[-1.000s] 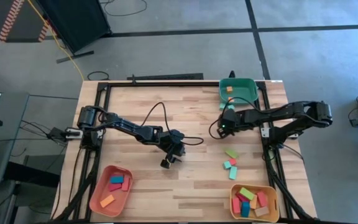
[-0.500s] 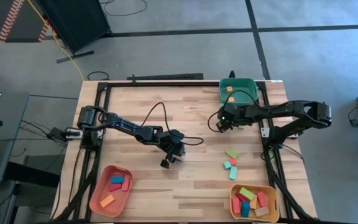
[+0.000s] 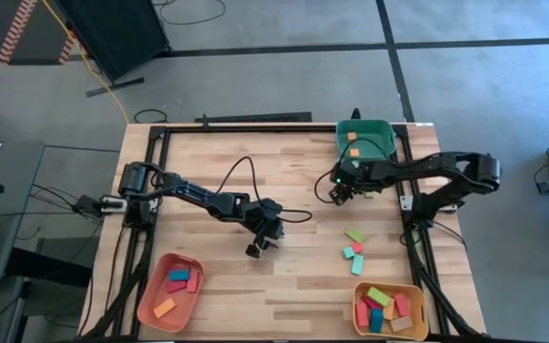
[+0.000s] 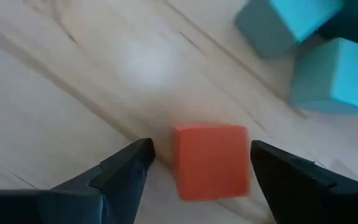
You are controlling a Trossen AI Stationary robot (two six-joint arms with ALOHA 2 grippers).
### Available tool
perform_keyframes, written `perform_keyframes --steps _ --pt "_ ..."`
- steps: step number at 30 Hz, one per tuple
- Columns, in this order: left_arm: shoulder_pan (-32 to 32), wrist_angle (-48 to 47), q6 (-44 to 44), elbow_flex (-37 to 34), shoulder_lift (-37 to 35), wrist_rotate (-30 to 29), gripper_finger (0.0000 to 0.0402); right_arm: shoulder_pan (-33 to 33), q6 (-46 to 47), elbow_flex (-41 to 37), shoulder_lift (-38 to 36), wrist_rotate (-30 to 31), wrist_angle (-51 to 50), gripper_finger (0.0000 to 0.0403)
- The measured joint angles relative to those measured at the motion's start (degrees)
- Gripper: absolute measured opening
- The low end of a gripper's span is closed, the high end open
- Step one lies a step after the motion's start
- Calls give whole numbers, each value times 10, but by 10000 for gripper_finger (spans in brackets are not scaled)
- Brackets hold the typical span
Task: Sort blocks by size
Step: Put the small orange square block into the blue bin
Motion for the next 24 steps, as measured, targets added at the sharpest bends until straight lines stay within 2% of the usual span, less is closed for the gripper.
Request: perform_keyframes --steps 4,9,17,24 --pt "0 -3 0 0 0 0 197 0 -2 2 26 0 15 300" --pt "0 -10 3 0 0 0 197 2 -6 1 19 -1 26 264" --pt "0 -10 8 0 0 0 197 -4 -6 -1 -14 -4 12 160" --pt "0 -12 8 0 0 0 197 -5 -15 12 -44 -4 -21 157"
